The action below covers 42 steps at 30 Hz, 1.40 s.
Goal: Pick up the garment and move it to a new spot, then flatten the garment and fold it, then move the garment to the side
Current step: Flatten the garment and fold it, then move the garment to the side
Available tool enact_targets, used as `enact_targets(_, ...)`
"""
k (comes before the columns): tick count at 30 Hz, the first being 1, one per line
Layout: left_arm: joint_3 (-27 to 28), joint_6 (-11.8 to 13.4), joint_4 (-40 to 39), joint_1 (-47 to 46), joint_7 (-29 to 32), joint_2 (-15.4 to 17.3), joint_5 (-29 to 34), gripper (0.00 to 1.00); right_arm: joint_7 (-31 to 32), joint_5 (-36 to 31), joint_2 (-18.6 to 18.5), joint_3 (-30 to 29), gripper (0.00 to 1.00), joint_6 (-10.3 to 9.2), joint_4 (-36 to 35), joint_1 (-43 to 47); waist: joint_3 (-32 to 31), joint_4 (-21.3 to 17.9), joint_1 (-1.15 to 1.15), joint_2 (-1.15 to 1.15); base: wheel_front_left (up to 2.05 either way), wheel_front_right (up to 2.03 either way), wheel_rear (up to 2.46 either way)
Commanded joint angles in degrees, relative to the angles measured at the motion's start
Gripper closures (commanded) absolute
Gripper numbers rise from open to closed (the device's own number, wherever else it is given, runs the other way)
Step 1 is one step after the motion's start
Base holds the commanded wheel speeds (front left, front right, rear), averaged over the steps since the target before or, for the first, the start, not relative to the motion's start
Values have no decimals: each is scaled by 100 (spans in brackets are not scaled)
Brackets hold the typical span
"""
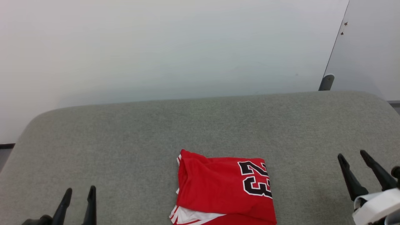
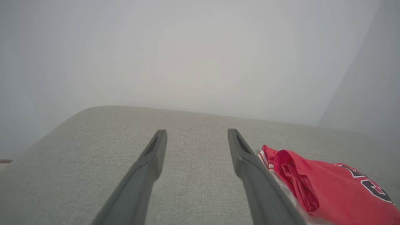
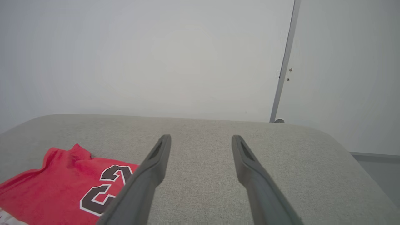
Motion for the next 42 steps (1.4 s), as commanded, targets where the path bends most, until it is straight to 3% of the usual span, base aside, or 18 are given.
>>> enact_targets(1, 41, -7, -24, 60, 3, -6, 44, 0, -16, -55, 58, -55, 0, -2, -32, 111, -15, 14, 0, 0, 0, 0, 0)
enact_targets(14, 29, -75, 39, -23, 3, -27, 138, 0, 177, -211, 218, -256, 0, -2, -254, 357, -25, 124, 0, 0, 0, 0, 0)
enact_targets(26, 96, 62, 12, -71, 24, 120, 109, 0, 386, -86, 294, 249, 0, -2, -137, 108, -75, 717, 0, 0, 0, 0, 0)
enact_targets(33, 91, 84, -104, -26, 109, 169, 42, 0, 899, 75, 206, 563, 0, -2, 100, -145, -10, 1012, 0, 0, 0, 0, 0)
enact_targets(42, -100, 72, -179, -166, 196, 99, 19, 0, 2101, 293, 78, 795, 0, -2, 423, -497, 409, 1219, 0, 0, 0, 0, 0)
